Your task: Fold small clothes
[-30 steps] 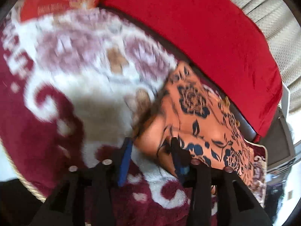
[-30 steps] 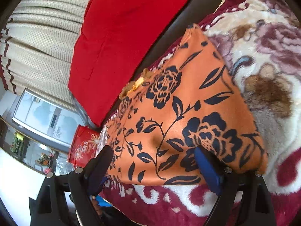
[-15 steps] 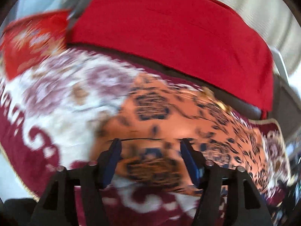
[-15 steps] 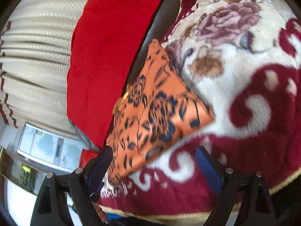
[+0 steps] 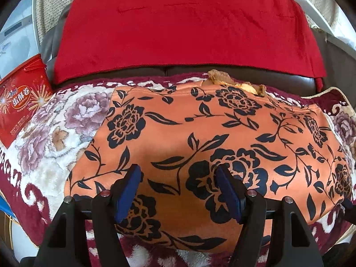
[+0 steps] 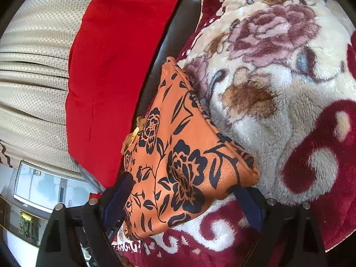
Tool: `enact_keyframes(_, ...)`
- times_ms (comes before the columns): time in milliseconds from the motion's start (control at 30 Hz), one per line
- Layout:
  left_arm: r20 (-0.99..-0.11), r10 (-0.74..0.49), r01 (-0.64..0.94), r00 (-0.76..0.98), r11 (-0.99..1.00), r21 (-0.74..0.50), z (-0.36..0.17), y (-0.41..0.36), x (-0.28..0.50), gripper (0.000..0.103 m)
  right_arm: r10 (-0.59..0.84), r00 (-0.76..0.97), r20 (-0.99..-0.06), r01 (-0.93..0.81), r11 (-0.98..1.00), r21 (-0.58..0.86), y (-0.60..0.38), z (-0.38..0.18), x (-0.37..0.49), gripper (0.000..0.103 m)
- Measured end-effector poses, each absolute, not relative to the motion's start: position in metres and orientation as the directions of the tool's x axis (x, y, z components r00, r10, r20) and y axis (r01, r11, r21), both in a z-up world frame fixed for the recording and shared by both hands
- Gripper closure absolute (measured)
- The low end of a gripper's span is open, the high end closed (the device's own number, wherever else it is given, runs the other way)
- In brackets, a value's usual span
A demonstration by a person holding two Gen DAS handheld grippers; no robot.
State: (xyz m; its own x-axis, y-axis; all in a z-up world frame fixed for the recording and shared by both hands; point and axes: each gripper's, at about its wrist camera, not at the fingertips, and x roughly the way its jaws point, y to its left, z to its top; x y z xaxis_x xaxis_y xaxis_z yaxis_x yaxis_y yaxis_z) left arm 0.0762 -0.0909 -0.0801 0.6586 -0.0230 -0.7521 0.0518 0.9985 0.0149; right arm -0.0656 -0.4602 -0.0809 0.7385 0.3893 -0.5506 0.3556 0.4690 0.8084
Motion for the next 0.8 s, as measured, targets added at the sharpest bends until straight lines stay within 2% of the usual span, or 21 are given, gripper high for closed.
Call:
enact_keyframes(500, -0.760, -0.027, 0.051, 0.649, 0.999, 0.009, -0.084, -0.088, 0.081, 0.028, 0.375, 0.709, -0.597, 0.373, 0.520, 0.769, -0.447, -0.079, -0.047, 0.011)
enact_keyframes(567, -0.762, -0.030, 0.053, 0.647, 0.999, 0.007, -0.082, -0.088, 0.082, 0.027, 0.370, 0.703, -0.608, 0.366, 0.544, 0.755, -0.445, -0.078, -0.043, 0.014)
enact_keyframes(600, -0.762, -0.032, 0.053, 0.646, 0.999, 0.004, -0.081, -0.087, 0.082, 0.028, 0.361, 0.694, -0.622, 0.364, 0.569, 0.737, -0.443, -0.078, -0.040, 0.017)
enact_keyframes(667, -0.747, -0.040, 0.044, 0.664, 0.999, -0.015, -0.071, -0.084, 0.081, 0.028, 0.327, 0.670, -0.666, 0.378, 0.622, 0.686, -0.439, -0.075, -0.036, 0.042)
enact_keyframes(700, -0.733, -0.040, 0.036, 0.679, 0.999, -0.020, -0.066, -0.084, 0.080, 0.028, 0.323, 0.666, -0.673, 0.378, 0.632, 0.677, -0.437, -0.074, -0.035, 0.047)
enact_keyframes(733, -0.716, -0.036, 0.029, 0.698, 0.999, -0.022, -0.061, -0.083, 0.079, 0.028, 0.321, 0.662, -0.677, 0.378, 0.637, 0.672, -0.436, -0.073, -0.034, 0.055)
enact_keyframes(800, -0.714, -0.031, 0.034, 0.699, 0.999, -0.010, -0.063, -0.087, 0.083, 0.026, 0.304, 0.669, -0.678, 0.370, 0.655, 0.659, -0.435, -0.068, -0.034, 0.057)
